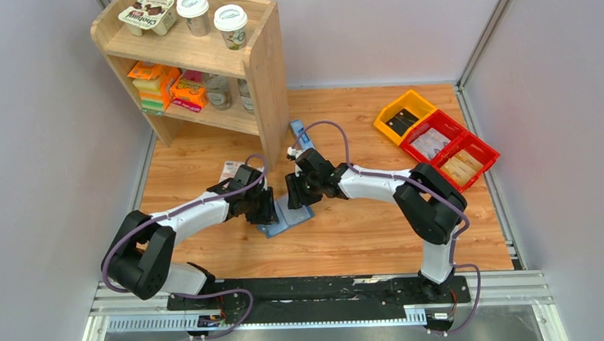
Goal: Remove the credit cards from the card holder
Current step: Remove the credit card from the card holder.
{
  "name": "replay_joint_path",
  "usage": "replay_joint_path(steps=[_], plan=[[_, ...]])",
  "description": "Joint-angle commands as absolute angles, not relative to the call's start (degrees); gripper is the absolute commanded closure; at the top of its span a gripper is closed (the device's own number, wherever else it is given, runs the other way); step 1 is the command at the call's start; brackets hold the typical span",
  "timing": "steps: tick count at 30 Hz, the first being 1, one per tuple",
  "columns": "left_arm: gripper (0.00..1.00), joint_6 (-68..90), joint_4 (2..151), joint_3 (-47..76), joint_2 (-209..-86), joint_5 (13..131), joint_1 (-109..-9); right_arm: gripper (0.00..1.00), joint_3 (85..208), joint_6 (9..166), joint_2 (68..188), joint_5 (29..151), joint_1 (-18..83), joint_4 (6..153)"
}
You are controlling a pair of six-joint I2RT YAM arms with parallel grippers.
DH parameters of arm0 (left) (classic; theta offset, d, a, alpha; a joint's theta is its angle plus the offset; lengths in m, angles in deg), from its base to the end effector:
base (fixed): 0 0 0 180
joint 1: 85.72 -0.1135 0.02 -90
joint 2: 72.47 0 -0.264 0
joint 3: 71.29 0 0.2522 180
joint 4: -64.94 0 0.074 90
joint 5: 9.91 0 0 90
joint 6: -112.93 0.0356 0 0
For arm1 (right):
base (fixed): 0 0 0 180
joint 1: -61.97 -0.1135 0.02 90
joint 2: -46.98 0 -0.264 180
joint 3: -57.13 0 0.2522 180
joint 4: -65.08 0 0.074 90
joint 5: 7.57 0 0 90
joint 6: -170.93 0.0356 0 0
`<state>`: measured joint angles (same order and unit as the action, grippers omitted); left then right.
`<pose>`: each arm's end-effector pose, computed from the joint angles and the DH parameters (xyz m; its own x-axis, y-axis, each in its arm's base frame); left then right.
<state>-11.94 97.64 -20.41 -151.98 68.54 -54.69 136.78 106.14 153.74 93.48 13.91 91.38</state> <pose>0.2067 -0.1327 0.1567 -0.9527 -0.0806 -0.2932 0.0521 0.9068 -0.4184 0.2526 0.2914 0.1639 -0.8290 -0.2972 -0.4738 -0.5010 0.7710 0.3931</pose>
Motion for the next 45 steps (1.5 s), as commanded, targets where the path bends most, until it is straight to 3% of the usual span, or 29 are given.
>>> replay_joint_path(steps=[1, 6, 10, 15, 30, 41, 45], plan=[[0.62, -12.2, 97.6, -20.9, -153.2, 68.8, -54.9, 0.55, 138.8, 105.3, 155.0, 96.0, 13.3, 90.0], [0.63, -12.2, 97.6, -20.8, -153.4, 68.7, -54.9, 0.55, 139.1, 105.4, 154.5, 98.9, 13.3, 89.0], [0.63, -12.3, 97.5, -21.0, -153.3, 68.7, -54.9, 0.45, 139.4, 105.5, 153.2, 99.7, 13.2, 88.8], [0.63, -12.3, 97.5, -21.0, -153.2, 68.7, -54.9, 0.41, 140.2, 105.5, 151.3, 100.9, 13.2, 89.4], [0.63, -13.4, 97.4, -22.0, -150.5, 71.1, -55.0, 0.4, 139.8, 108.1, 150.7, 106.9, 12.7, 85.8], [0.46, -18.6, 99.4, -27.4, -131.5, 85.3, -55.1, 0.42, 141.2, 110.5, 155.6, 110.3, 11.6, 83.9], [0.45, -21.1, 101.6, -29.6, -122.1, 91.1, -55.3, 0.41, 142.3, 111.2, 158.4, 112.3, 11.2, 83.3]])
